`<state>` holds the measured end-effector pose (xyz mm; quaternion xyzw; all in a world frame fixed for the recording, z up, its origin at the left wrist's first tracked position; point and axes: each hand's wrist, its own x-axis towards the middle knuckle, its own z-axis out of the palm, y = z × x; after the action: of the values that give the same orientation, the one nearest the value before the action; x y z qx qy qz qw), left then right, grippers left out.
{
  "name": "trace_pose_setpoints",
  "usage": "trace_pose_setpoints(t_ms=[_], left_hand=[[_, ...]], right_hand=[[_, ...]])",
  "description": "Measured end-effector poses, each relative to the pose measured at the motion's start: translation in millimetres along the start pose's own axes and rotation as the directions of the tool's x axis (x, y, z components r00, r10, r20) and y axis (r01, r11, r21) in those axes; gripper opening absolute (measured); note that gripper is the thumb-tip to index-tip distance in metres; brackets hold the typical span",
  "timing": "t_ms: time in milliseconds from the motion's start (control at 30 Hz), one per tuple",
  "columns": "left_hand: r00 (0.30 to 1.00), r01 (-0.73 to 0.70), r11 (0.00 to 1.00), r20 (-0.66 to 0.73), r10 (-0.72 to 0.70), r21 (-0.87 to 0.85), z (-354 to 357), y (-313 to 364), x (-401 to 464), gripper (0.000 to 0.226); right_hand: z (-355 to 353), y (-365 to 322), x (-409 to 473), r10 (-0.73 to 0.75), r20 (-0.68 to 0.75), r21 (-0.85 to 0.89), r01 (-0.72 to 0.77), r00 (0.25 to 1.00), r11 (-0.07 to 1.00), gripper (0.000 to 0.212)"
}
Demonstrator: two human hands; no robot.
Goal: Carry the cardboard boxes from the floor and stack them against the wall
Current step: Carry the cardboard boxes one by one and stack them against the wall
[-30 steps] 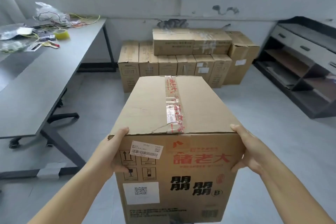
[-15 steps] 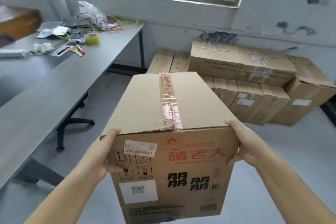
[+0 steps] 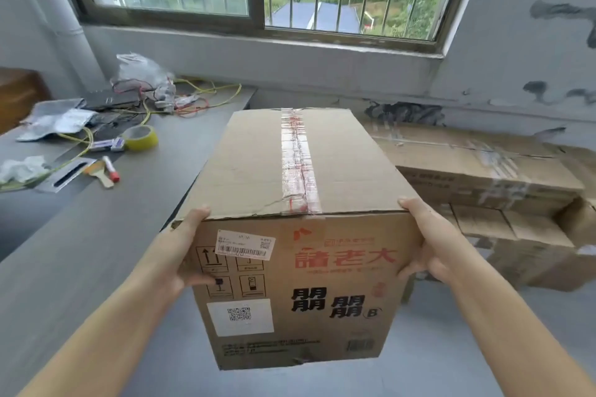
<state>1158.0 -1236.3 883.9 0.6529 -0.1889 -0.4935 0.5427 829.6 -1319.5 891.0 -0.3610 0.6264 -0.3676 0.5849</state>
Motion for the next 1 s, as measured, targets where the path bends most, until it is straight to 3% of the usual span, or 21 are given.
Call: trace_pose_setpoints(t_ms=[267,600,1000], left_hand=[[0.997,-0.074,0.997,0.030,0.074,-0.001,86,66,153,0.023],[0.999,-0.042,0.998,0.004,0.042,0.044,191,153,327,0.020],[0.997,0.006,0.979,0.075,-0.021,0.202,266,189,531,0.021]], right_hand=[[20,-84,172,-0.050,0.003,0.054,0.050,0.999,0.997,0.011],[39,-191,355,-0.076,0.024,0.043,0.075,0.997,0.996,0.012],[85,-211,520,-0.047,-0.118,0.131,0.063,0.992,0.989,0.026]])
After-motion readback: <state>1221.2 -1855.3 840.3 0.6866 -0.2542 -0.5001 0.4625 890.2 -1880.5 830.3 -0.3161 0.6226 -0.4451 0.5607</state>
